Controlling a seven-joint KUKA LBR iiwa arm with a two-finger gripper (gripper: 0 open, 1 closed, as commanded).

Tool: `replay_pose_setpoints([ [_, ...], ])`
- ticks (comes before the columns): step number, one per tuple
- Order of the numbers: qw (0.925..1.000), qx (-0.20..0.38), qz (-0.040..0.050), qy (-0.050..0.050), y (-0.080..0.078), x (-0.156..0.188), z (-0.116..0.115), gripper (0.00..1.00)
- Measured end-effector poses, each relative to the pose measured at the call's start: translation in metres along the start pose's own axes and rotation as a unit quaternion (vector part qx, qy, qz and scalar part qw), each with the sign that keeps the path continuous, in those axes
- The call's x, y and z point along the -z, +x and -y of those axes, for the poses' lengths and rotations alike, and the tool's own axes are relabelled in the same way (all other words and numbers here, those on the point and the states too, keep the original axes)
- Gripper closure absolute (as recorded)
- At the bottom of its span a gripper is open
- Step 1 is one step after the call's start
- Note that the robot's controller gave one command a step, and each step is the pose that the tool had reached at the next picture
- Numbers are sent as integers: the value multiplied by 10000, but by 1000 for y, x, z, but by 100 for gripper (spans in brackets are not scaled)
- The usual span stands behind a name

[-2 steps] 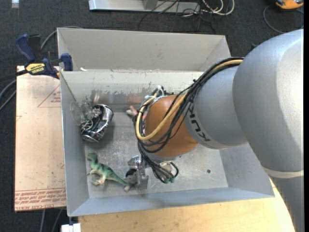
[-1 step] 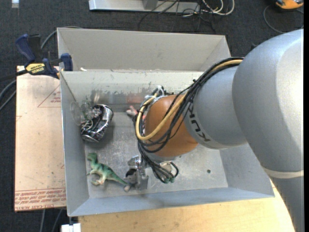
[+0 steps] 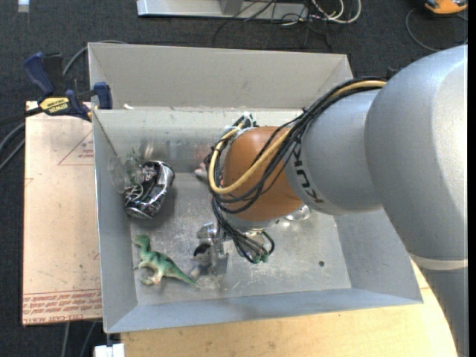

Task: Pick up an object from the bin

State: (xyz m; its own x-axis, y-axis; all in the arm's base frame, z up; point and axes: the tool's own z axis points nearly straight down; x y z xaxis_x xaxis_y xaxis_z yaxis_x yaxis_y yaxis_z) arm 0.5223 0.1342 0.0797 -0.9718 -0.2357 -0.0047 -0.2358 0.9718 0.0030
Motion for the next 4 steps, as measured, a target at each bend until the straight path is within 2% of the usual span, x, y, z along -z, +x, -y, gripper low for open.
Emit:
replay_pose_setpoints([
  [1, 9998, -199, -10, -5, -6, -8, 1, 100],
  [2, 9998, -176, -20, -2, -3, 97, 4, 100],
  [3, 9995, -300, 22, -9, -17, 29, 14, 100],
  [4, 9992, -396, -28, -7, -12, 87, 10, 100],
])
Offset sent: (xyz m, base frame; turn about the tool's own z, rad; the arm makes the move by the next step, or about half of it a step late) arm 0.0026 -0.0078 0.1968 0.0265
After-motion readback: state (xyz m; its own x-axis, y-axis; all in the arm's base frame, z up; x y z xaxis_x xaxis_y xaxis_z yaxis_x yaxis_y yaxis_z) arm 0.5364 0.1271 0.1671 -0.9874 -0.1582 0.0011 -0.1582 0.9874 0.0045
